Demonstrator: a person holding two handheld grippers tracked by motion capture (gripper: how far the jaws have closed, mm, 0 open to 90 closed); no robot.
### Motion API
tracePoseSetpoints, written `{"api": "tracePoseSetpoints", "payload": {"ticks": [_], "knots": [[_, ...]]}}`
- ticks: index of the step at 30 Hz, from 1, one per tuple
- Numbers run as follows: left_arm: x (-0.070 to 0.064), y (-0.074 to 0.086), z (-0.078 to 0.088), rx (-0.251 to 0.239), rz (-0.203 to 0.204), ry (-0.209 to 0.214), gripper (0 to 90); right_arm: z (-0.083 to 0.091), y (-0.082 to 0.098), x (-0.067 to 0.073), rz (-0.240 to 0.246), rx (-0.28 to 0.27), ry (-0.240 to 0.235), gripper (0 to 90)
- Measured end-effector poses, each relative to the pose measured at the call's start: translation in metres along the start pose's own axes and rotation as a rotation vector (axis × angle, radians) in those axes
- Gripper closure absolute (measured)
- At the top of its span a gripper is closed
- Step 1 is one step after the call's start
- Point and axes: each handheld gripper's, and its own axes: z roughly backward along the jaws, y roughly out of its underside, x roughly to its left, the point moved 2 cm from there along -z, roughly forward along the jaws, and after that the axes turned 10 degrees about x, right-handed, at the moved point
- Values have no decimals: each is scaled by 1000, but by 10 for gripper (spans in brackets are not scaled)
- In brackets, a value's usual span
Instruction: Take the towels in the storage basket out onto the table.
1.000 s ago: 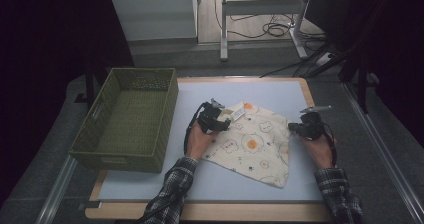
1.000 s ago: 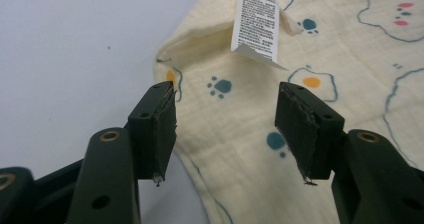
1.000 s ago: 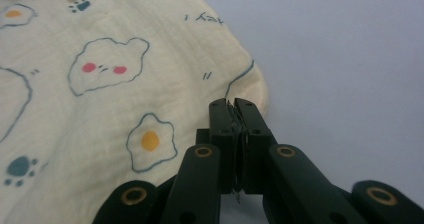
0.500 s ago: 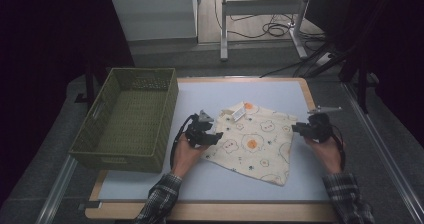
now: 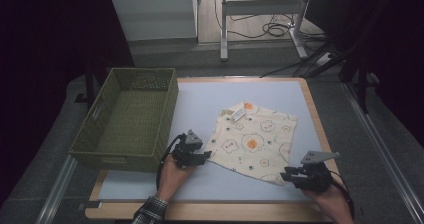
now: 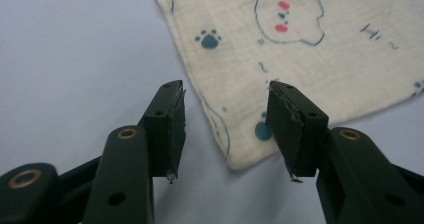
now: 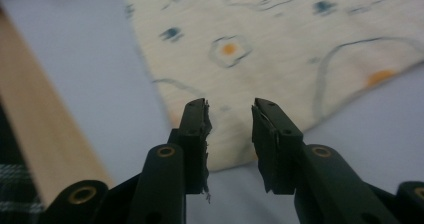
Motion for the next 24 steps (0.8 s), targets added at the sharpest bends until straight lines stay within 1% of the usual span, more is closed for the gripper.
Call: {"api": "tracePoseSetpoints", "payload": {"ticks": [1, 2, 3, 4, 5, 6, 7, 8, 9, 10, 12, 14, 16, 18, 19, 21, 22, 23, 24], "knots": [[-1, 1, -2, 2, -1, -6, 504, -3, 2, 4, 12, 10, 5, 637], [-1, 1, -2, -9, -2, 1, 511, -7, 3, 6, 23, 20, 15, 630], [-2, 1, -2, -13, -1, 2, 539, -11, 5, 8, 37, 34, 23, 630], [-3, 2, -2, -15, 1, 9, 570, -13, 6, 9, 49, 31, 33, 643], [-5, 2, -2, -19, -6, 25, 628, -13, 6, 9, 56, 19, 45, 715], [-6, 2, -2, -20, -3, 38, 686, -13, 6, 9, 68, 20, 82, 797], [-7, 2, -2, -20, 3, 52, 748, -13, 6, 8, 71, 22, 90, 844], [-7, 3, -2, -19, 0, 76, 823, -13, 6, 7, 63, 21, 80, 857], [-8, 3, -1, -20, 2, 79, 865, -12, 7, 6, 57, 22, 72, 862], [-9, 4, -1, -19, 2, 81, 874, -11, 7, 7, 59, 24, 68, 864], [-10, 8, 3, -9, 5, 112, 881, -9, 10, 9, 72, 29, 70, 864], [-14, 14, 7, -1, 0, 130, 879, -6, 14, 12, 77, 30, 66, 863], [-22, 22, 14, 13, -7, 164, 878, 0, 21, 16, 81, 33, 59, 863], [-30, 29, 19, 17, -18, 178, 871, 4, 27, 20, 81, 41, 49, 862], [-32, 30, 22, 19, -28, 167, 853, 6, 31, 23, 77, 47, 36, 855], [-32, 27, 25, 1, -37, 138, 717, 10, 33, 23, 60, 47, 23, 795], [-31, 23, 26, -6, -39, 127, 703, 13, 32, 21, 51, 28, 18, 768], [-28, 16, 26, -21, -33, 119, 671, 15, 31, 19, 45, 19, 14, 746], [-25, 8, 25, -29, -31, 122, 666, 16, 27, 15, 38, 4, 20, 729]]}}
